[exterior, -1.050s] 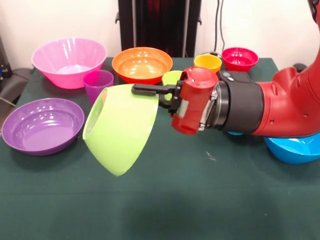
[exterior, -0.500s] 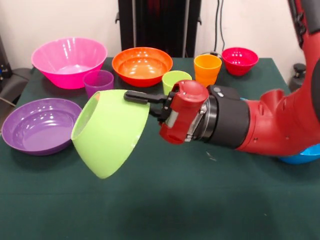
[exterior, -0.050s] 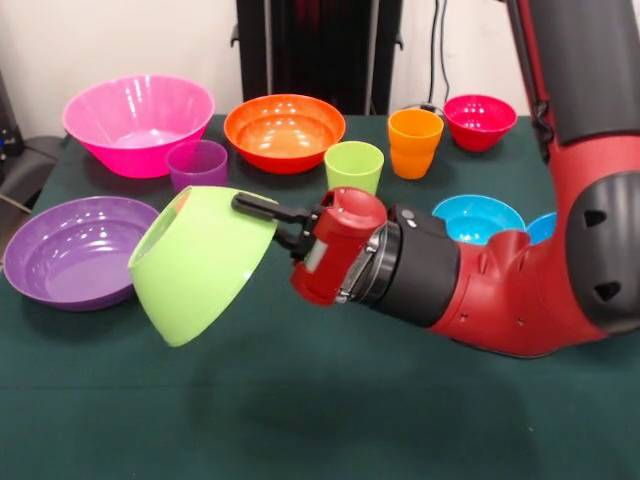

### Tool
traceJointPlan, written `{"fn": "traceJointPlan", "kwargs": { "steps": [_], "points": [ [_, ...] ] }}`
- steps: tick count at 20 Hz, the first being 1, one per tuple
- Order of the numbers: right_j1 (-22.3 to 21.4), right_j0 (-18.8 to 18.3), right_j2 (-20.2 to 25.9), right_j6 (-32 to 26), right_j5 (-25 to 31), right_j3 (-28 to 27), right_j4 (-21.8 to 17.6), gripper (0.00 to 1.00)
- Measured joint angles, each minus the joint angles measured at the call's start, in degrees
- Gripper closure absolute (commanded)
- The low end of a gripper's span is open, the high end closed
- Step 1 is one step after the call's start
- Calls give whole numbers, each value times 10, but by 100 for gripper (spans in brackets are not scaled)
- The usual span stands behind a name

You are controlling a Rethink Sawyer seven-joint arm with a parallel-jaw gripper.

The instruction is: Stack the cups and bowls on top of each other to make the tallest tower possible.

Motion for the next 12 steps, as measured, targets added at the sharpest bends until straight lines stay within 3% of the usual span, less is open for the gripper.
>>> {"fn": "traceJointPlan", "kwargs": {
  "steps": [12],
  "points": [
    [-28, 2, 1, 1, 1, -2, 14, 100]
  ]
}}
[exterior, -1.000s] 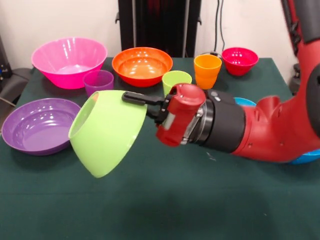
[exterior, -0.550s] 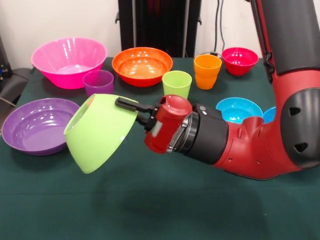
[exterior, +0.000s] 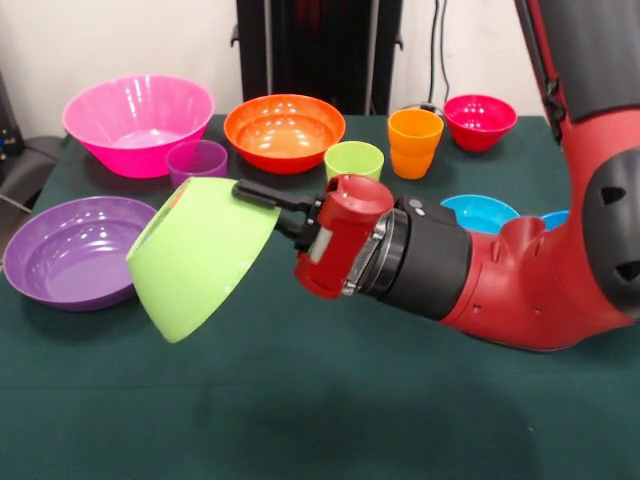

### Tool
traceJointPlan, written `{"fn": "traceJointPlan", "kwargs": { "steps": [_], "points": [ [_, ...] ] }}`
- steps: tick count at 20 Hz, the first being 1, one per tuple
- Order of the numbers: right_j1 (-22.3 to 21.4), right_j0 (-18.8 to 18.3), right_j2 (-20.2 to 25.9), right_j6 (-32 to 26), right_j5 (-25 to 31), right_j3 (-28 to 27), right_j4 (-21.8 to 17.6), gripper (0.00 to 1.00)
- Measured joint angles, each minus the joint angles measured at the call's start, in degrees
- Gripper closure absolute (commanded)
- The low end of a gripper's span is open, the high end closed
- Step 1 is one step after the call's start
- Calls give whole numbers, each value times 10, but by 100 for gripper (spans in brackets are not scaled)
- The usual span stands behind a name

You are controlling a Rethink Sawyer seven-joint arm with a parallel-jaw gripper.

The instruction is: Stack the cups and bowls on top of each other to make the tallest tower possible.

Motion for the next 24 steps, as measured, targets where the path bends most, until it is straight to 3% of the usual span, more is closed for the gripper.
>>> {"fn": "traceJointPlan", "kwargs": {
  "steps": [12, 24],
  "points": [
    [-74, 36, 16, 0, -36, 27, 13, 100],
    [-100, 61, 30, 0, -59, 56, 13, 100]
  ]
}}
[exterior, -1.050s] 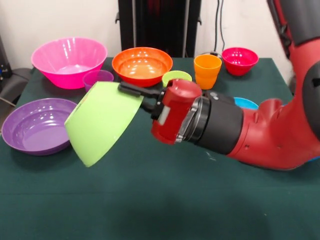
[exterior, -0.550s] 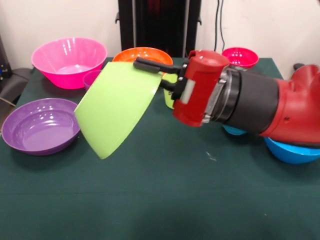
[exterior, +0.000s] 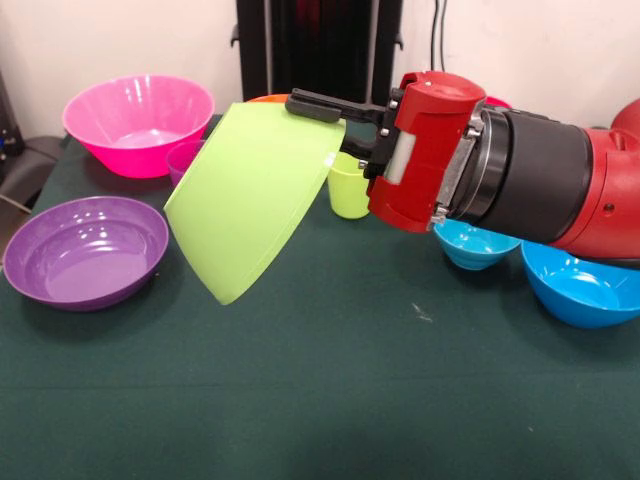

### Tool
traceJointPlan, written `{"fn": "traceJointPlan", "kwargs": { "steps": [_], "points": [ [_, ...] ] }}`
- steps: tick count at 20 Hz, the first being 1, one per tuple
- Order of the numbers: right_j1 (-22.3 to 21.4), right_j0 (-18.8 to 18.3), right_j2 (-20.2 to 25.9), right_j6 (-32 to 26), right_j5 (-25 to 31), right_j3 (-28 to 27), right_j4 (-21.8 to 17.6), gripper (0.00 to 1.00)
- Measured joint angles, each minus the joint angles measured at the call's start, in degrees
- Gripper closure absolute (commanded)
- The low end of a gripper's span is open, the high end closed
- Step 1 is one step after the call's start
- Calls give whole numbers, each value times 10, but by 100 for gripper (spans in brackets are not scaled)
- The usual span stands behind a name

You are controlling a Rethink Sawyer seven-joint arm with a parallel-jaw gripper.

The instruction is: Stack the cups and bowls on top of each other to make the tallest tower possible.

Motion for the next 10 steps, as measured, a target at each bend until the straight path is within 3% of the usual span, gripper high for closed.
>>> {"fn": "traceJointPlan", "kwargs": {
  "steps": [10],
  "points": [
    [-14, 13, 24, 0, -38, 46, 0, 100]
  ]
}}
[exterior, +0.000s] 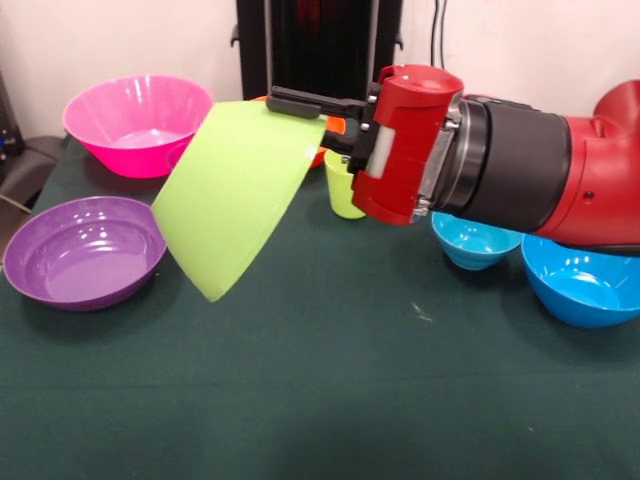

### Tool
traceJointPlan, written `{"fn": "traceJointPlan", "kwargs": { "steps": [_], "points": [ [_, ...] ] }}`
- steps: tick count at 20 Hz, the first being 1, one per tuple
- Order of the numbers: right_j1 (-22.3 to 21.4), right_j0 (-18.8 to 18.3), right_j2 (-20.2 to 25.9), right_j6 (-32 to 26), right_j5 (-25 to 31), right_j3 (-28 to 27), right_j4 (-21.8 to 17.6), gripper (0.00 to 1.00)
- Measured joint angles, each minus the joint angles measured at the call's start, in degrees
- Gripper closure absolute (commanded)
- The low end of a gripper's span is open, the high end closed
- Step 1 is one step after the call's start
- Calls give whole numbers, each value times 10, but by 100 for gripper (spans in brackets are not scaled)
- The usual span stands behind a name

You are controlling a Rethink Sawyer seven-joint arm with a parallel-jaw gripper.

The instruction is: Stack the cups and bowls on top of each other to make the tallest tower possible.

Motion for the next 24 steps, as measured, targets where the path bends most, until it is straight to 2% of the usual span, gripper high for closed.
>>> {"fn": "traceJointPlan", "kwargs": {
  "steps": [10, 24],
  "points": [
    [-11, 0, 9, 0, -9, 18, 0, 100],
    [-58, 5, 37, 0, -89, 87, 0, 100]
  ]
}}
